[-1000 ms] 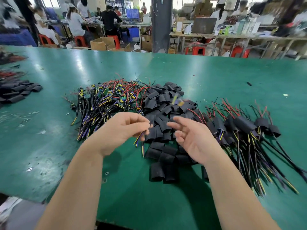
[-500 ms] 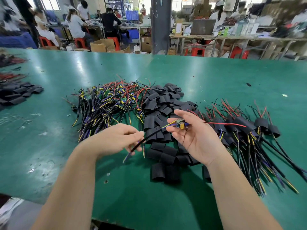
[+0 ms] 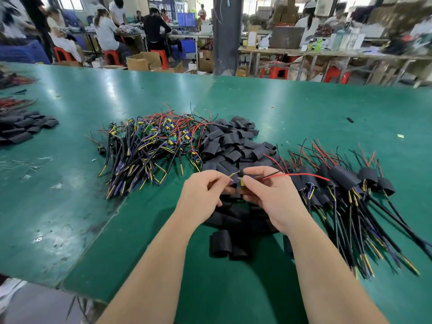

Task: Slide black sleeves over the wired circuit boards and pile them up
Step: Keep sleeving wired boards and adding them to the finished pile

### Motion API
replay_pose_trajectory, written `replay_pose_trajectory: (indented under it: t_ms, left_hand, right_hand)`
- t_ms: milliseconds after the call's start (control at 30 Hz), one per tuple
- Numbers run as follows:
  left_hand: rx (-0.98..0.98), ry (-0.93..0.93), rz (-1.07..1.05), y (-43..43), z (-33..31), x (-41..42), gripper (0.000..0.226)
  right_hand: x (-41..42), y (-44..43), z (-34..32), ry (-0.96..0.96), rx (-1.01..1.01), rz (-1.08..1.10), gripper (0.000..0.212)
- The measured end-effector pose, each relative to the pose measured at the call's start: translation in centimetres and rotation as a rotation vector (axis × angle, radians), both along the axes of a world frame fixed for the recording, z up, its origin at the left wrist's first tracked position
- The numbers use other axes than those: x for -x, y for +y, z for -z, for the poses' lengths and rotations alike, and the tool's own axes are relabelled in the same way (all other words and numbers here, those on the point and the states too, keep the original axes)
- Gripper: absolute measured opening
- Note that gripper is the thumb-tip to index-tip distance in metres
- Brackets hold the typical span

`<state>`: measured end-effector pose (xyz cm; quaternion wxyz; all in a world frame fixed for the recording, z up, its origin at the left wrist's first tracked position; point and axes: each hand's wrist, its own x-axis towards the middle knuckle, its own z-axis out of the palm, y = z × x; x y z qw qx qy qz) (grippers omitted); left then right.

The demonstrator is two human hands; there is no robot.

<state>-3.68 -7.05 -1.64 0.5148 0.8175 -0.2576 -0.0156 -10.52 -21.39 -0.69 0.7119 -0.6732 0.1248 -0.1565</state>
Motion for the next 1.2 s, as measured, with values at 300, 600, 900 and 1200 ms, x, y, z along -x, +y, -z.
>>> replay_pose_trajectory:
  t_ms: [300, 600, 900, 1200]
  left_hand:
    - [0.06, -0.143, 0.007, 0.9, 0.1, 0.6, 0.023]
    - [-0.254, -0.338, -0.024, 1.5, 0.2, 0.4, 0.02]
    - [-0.185, -0.388, -0.245, 1.9, 0.5, -0.5, 0.027]
    - [-0.038, -0.358, -0.39, 2.2, 0.6, -0.8, 0.028]
  right_hand:
    - [0.0, 0.1, -0.2, -0.048, -0.336, 0.004, 0.007]
    - [-0.3, -0.8, -0.4, -0.036, 0.074, -0.42, 0.067]
    - [-7.1, 0.8, 0.2, 0.072, 0.09, -0.135, 0.02]
    - [-10.8, 1.9, 1.6, 0.297, 1.351, 0.034, 0.045]
